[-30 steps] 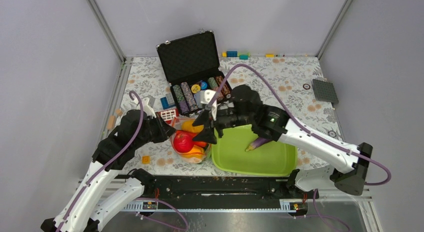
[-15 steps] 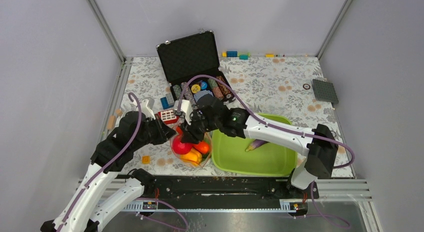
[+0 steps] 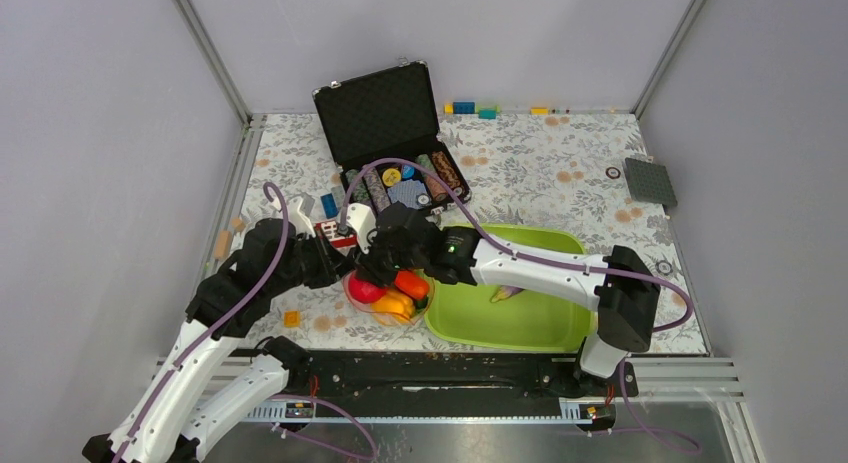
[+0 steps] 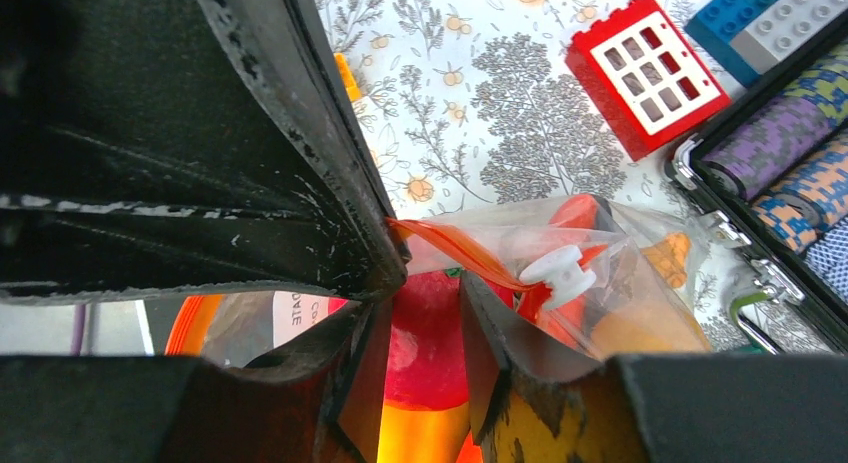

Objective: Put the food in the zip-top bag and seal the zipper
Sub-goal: Adjust the zipper food storage bag at the center of the board, then pick up the fake vegetable from the bin.

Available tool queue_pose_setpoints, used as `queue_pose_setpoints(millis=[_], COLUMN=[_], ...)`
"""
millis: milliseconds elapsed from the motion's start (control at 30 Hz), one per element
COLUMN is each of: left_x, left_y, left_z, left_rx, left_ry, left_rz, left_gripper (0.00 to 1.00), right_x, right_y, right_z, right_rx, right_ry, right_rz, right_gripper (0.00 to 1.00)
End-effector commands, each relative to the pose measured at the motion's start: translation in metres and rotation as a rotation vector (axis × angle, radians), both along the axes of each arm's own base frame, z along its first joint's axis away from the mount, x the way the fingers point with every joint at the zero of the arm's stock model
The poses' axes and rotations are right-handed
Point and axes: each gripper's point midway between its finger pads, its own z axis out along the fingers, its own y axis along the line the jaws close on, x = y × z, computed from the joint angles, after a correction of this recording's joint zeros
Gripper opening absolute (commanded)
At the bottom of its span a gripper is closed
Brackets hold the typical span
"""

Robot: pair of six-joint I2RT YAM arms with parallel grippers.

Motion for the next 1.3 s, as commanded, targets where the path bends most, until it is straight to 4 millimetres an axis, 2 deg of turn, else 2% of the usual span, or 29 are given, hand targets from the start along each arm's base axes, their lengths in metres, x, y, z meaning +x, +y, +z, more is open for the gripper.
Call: queue_pose_setpoints(millis=[0,67,167,200,333,467,533,567,700,800,900,1000,1200,1267], left_x=[0.010,0.013,0.017,0.020,0.023,0.026,0.028,0.029,0.031,0.029,0.027,0.027,0.028,0.028], left_y=[-0.017,-0.013,-0.007,-0.004,-0.006,-0.004,-0.002,-0.001,0.001,-0.001,-0.001,0.001,-0.003,-0.003], left_z=[0.057,0.053,0.051,0.051,0.050,0.050,0.050,0.050,0.047,0.045,0.049,0.051,0.051,0.051], left_rx=[-0.152,-0.134,-0.116,-0.114,-0.125,-0.119,-0.114,-0.111,-0.097,-0.087,-0.082,-0.076,-0.070,-0.068], left_ry=[-0.165,-0.166,-0.176,-0.190,-0.209,-0.228,-0.242,-0.248,-0.257,-0.261,-0.289,-0.320,-0.329,-0.333], left_rz=[-0.028,-0.004,0.033,0.051,0.051,0.065,0.077,0.081,0.084,0.060,0.039,0.034,0.006,0.003], left_gripper=[0.00,0.00,0.00,0.00,0.00,0.00,0.00,0.00,0.00,0.00,0.00,0.00,0.00,0.00], right_x=[0.030,0.028,0.021,0.013,0.001,-0.008,-0.004,0.003,0.026,0.048,0.068,0.073,0.078,0.077], right_y=[-0.049,-0.050,-0.047,-0.042,-0.038,-0.044,-0.054,-0.061,-0.096,-0.134,-0.194,-0.256,-0.342,-0.365], right_z=[-0.047,-0.032,0.002,0.035,0.085,0.118,0.125,0.125,0.117,0.097,0.063,0.028,-0.037,-0.063], right_rx=[-0.248,-0.215,-0.111,0.011,0.168,0.264,0.289,0.292,0.307,0.250,0.148,0.063,-0.047,-0.094], right_ry=[-0.065,-0.075,-0.080,-0.084,-0.054,-0.006,0.009,0.024,0.064,0.059,0.084,0.128,0.266,0.294], right_rz=[-0.177,-0.170,-0.149,-0.109,-0.039,0.014,-0.017,-0.063,-0.224,-0.430,-0.751,-1.033,-1.432,-1.549], right_gripper=[0.37,0.37,0.42,0.55,0.68,0.80,0.96,0.99,1.00,1.00,1.00,1.00,1.00,1.00])
